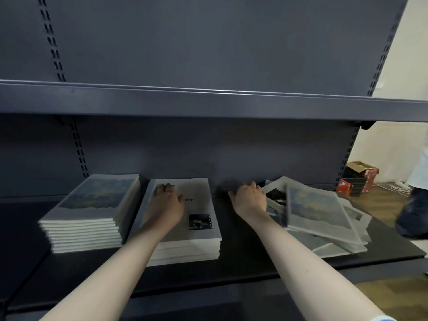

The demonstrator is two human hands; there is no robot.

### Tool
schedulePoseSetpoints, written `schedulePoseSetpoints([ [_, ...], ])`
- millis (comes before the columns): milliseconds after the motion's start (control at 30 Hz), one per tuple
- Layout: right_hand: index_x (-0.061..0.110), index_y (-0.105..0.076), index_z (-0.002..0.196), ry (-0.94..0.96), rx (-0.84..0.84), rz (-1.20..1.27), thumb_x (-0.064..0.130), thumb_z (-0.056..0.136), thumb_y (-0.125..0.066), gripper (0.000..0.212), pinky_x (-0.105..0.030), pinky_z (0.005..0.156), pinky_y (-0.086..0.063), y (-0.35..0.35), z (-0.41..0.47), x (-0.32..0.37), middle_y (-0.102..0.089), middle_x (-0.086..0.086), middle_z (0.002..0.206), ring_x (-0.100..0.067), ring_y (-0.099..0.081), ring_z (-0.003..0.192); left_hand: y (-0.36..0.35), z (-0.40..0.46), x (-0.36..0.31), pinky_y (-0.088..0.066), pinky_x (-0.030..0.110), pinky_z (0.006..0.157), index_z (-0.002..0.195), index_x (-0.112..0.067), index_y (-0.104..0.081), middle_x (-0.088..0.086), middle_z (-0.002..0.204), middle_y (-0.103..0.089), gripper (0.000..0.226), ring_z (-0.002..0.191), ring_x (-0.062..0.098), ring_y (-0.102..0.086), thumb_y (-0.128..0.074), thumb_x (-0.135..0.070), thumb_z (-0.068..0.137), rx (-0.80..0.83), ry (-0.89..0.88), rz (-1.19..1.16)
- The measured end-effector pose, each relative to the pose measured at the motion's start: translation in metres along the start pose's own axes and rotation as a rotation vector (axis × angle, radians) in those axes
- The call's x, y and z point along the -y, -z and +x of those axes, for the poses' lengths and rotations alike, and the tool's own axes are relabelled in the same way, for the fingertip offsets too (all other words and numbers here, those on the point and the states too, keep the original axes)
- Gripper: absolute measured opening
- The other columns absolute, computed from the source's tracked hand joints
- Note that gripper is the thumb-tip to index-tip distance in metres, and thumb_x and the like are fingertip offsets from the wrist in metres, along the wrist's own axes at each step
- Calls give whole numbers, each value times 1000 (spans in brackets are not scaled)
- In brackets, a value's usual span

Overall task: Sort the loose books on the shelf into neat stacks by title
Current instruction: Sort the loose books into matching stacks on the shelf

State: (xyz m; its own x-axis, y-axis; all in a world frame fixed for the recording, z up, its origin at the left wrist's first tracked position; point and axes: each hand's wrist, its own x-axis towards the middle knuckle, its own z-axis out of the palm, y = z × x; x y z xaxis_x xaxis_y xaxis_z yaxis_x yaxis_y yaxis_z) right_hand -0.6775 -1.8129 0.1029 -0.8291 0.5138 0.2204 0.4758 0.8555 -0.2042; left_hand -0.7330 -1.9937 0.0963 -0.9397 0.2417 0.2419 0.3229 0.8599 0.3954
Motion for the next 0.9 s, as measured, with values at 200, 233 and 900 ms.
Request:
schedulePoseSetpoints([
  [200,5,-45,138,-74,-6,-5,41,100,-36,53,-39,108,-29,13,4,-52,-40,-15,142,-31,-37,132,-7,-2,-49,-33,39,107,144,0,-27,16,149,-31,58,137,31,-30,-36,-37,100,6,-37,-56],
  [233,5,-44,138,-91,-9,-1,41,100,-36,53,-38,108,-29,16,5,-62,-40,-14,142,-30,-37,132,-10,-3,-58,-34,40,107,145,-1,-26,15,150,-30,59,138,30,-30,-36,-37,99,9,-52,-76],
  [900,5,-44,134,-321,41,77,43,99,-36,52,-36,101,-35,33,-7,-229,-47,-16,136,-33,-42,127,-101,-28,-231,-42,39,96,123,0,-48,18,132,-50,49,123,34,-46,-38,-40,97,251,-167,-136],
])
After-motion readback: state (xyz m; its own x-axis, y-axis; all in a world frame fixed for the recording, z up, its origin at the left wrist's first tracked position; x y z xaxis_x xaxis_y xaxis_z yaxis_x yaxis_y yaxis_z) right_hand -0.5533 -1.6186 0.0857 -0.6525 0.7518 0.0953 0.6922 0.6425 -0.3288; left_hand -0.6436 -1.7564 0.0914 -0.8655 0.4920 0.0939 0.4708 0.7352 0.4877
